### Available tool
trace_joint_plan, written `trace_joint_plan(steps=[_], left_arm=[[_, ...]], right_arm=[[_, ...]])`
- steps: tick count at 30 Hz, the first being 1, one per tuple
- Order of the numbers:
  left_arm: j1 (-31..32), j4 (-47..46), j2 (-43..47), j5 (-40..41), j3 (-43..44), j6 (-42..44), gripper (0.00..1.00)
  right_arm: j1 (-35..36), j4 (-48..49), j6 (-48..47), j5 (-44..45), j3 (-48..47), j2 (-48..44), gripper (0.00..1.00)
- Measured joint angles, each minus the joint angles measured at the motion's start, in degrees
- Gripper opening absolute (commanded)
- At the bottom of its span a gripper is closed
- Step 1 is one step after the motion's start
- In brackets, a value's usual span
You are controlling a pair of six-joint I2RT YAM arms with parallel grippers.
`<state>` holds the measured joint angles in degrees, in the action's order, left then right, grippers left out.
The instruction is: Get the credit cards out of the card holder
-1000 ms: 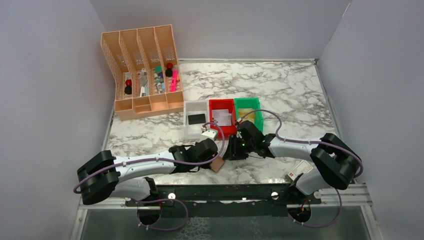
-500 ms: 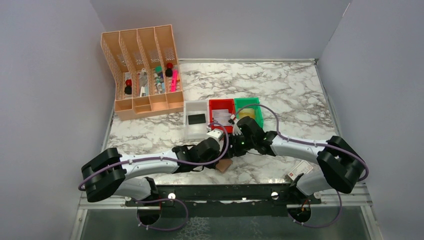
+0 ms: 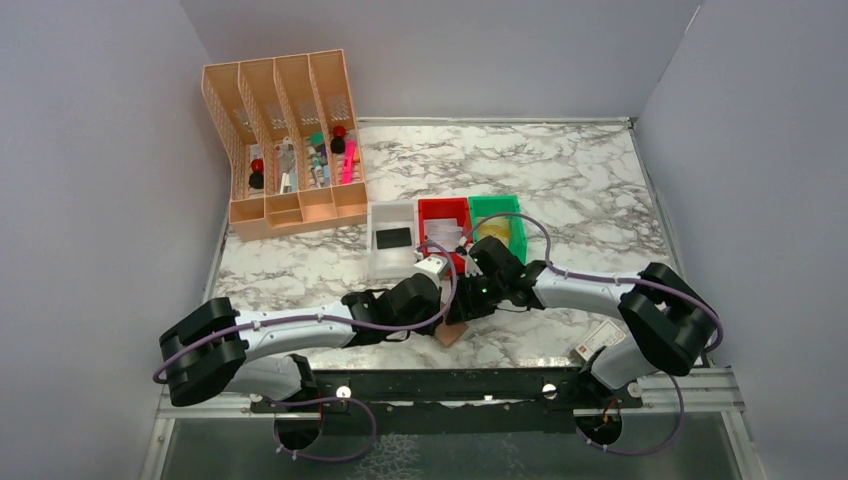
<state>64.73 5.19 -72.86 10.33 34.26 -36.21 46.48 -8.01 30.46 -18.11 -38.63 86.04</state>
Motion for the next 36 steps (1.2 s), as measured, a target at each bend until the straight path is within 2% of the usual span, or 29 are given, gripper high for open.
trace_joint_plan(steps=[2, 5, 10, 13, 15, 27, 36], left_arm=[[0.0, -0.24, 0.96, 0.0, -0.39, -0.31, 0.02], [0.0, -0.17, 3.08, 0.2, -1.66, -1.36, 0.18], [0.0, 1.03, 4.33, 0.79, -3.32, -4.74, 0.33], [0.0, 1.36, 2.84, 0.7, -3.3, -6.23, 0.43], [0.0, 1.44, 1.09, 0.61, -3.02, -6.84, 0.47], [0.0, 6.58, -1.81, 1.81, -0.57, -10.64, 0.46], [0.0, 12.76, 4.72, 6.08, -2.67, -17.49, 0.43]], right_arm=[[0.02, -0.22, 0.44, 0.24, -0.28, 0.22, 0.46], [0.0, -0.2, 1.14, 0.26, -0.28, 0.24, 0.47], [0.0, -0.17, 1.51, 0.24, -0.28, 0.17, 0.48], [0.0, -0.2, 1.49, 0.2, -0.39, 0.15, 0.49], [0.02, -0.26, 1.46, 0.17, -0.5, 0.17, 0.49], [0.02, -1.11, 1.51, 0.33, -1.55, 0.96, 0.49], [0.02, -1.33, 3.19, 1.42, -1.62, 0.96, 0.49]])
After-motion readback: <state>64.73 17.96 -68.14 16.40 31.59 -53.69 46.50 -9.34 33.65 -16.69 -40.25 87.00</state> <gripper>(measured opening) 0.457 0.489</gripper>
